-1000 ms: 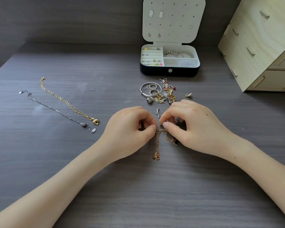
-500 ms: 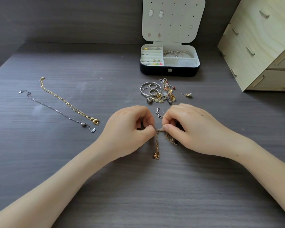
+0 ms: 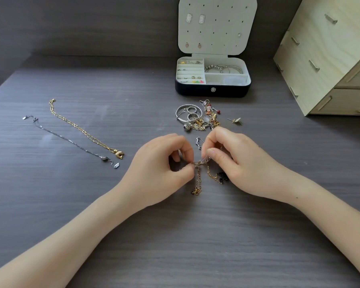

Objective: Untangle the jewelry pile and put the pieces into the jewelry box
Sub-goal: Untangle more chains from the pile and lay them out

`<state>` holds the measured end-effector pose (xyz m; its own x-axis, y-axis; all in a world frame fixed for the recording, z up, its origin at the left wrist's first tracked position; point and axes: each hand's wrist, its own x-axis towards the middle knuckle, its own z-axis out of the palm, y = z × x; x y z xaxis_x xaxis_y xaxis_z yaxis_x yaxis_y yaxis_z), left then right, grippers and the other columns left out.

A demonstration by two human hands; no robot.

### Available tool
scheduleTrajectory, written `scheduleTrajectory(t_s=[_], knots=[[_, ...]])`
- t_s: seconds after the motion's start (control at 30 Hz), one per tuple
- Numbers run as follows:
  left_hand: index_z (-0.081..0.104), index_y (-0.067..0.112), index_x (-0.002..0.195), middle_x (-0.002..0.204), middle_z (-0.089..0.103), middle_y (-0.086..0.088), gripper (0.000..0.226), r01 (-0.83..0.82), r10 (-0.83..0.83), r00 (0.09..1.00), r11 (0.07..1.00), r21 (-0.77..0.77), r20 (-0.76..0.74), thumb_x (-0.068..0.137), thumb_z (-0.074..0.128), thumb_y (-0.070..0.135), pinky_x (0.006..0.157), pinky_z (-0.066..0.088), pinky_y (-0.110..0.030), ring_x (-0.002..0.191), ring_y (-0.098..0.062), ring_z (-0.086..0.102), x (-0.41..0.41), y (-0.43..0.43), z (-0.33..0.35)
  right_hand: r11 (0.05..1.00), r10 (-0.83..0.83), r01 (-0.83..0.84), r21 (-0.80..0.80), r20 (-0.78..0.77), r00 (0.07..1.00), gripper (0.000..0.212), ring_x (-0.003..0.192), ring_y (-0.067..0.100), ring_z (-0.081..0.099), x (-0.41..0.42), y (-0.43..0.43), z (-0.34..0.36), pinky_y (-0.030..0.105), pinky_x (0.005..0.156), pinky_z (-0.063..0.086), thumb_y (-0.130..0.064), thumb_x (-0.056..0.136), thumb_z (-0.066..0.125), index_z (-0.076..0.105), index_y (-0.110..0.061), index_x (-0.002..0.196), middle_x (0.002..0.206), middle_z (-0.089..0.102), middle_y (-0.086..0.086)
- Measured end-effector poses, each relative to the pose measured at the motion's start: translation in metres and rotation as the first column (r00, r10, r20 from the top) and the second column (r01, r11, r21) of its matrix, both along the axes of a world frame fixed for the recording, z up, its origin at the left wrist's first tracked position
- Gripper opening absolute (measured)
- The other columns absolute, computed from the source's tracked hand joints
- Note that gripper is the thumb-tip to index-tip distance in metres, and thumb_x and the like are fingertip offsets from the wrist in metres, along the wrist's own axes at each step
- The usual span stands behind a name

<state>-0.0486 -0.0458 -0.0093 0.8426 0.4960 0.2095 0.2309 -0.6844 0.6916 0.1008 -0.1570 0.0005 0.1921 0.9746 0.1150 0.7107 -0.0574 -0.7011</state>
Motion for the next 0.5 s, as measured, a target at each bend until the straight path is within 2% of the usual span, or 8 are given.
scheduleTrajectory(t_s=[0.07,0.2,0.27,0.33,0.4,0.5], knots=[[0.058,0.022,0.071,0.071,0.057,0.011,0.004,-0.005,0.007,1.0,0.998,-0.063,0.025,0.068,0.061,0.022,0.061,0.032,-0.008,0.067,0.0,0.048,-0.0005,-0.0007,0.0005,1.0,0.005,-0.005,-0.008,-0.025,1.0,0.013,0.068,0.002,0.05,-0.0004,-0.0002,-0.0002,0.013,0.061,0.034,-0.01,0.094,0.047,0.052,-0.018,0.085,0.073,0.055,-0.014],[0.056,0.024,0.067,0.073,0.066,0.001,0.007,-0.014,0.032,0.997,0.968,-0.251,0.065,0.068,0.061,0.019,0.056,0.032,-0.009,0.057,-0.001,0.047,0.0006,-0.0023,0.005,0.999,-0.016,0.015,-0.029,-0.03,0.999,0.011,0.069,0.005,0.049,-0.002,0.0016,-0.0007,0.02,0.063,0.036,-0.019,0.088,0.042,0.045,-0.028,0.081,0.072,0.054,-0.014],[0.056,0.02,0.067,0.072,0.067,0.002,0.007,-0.022,0.047,0.996,0.951,-0.307,0.077,0.067,0.062,0.016,0.055,0.032,-0.009,0.053,0.0,0.047,0.0022,-0.0025,0.0062,0.998,-0.023,0.02,-0.06,-0.056,0.998,0.02,0.071,0.003,0.051,-0.002,0.0018,0.0002,0.021,0.066,0.039,-0.013,0.093,0.043,0.046,-0.031,0.084,0.072,0.055,-0.014],[0.057,0.018,0.069,0.071,0.066,0.001,0.005,-0.033,0.066,0.994,0.937,-0.348,0.083,0.067,0.062,0.018,0.058,0.038,-0.019,0.055,-0.003,0.049,0.0033,-0.0021,0.0053,0.996,-0.019,0.013,-0.083,-0.073,0.997,0.024,0.074,0.001,0.05,-0.0027,0.0017,0.0024,0.018,0.068,0.039,-0.011,0.095,0.043,0.049,-0.034,0.088,0.072,0.055,-0.013],[0.057,0.018,0.07,0.069,0.063,0.001,0.006,-0.045,0.083,0.993,0.928,-0.37,0.088,0.067,0.062,0.019,0.064,0.044,-0.035,0.063,-0.017,0.054,0.0039,-0.0016,0.0037,0.995,-0.006,0.0,-0.096,-0.059,0.998,0.021,0.076,0.003,0.049,-0.0037,0.0016,0.0042,0.019,0.07,0.039,-0.022,0.092,0.037,0.054,-0.035,0.091,0.07,0.055,-0.01],[0.056,0.016,0.071,0.069,0.062,-0.001,0.007,-0.044,0.082,0.992,0.934,-0.356,0.093,0.067,0.061,0.019,0.066,0.045,-0.043,0.07,-0.029,0.057,0.0044,-0.0019,0.0042,0.993,0.007,-0.012,-0.114,-0.046,0.999,0.025,0.078,0.007,0.048,-0.004,0.0008,0.0047,0.027,0.075,0.04,-0.027,0.086,0.034,0.057,-0.036,0.09,0.068,0.055,-0.008]])
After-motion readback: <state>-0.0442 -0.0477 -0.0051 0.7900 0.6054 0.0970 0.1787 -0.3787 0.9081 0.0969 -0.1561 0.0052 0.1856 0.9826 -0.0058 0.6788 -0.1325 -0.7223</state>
